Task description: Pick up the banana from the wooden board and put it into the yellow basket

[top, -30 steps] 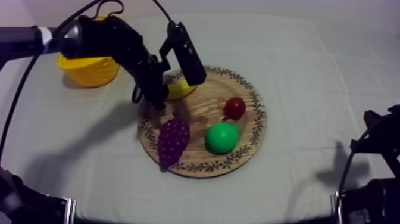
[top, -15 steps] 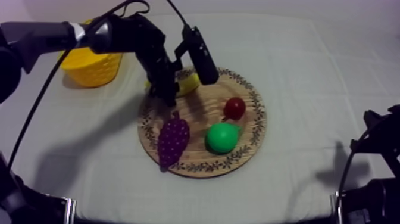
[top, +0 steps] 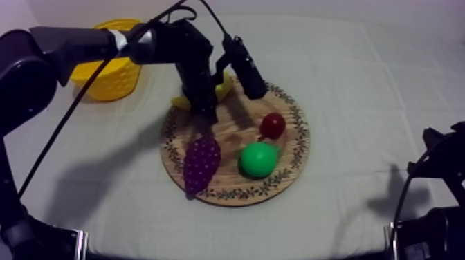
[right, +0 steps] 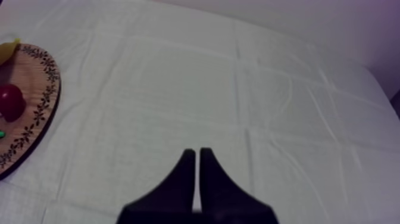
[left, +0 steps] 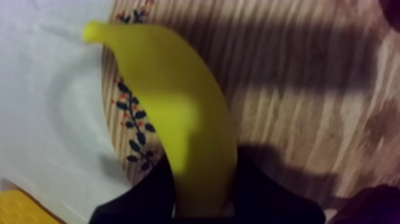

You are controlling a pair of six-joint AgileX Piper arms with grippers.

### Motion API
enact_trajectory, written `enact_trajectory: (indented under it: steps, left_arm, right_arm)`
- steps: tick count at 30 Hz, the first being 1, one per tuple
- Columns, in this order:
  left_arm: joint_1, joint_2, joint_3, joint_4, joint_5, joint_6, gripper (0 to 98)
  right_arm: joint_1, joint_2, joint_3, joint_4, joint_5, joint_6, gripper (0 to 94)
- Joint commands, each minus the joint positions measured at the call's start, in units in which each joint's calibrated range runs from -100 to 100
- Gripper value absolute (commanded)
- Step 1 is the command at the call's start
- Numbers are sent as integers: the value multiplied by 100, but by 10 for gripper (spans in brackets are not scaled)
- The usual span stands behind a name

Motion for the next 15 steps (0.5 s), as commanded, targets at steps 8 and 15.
enact_trajectory:
  steps: [8, 15]
  left_arm:
    - [-13, -695, -110, -211, 289, 267, 271]
    - [-397, -1607, -966, -521, 975, 251, 238]
  right_arm:
    - [3, -5, 5, 1, 1, 0, 4]
    - [3, -5, 5, 1, 1, 0, 4]
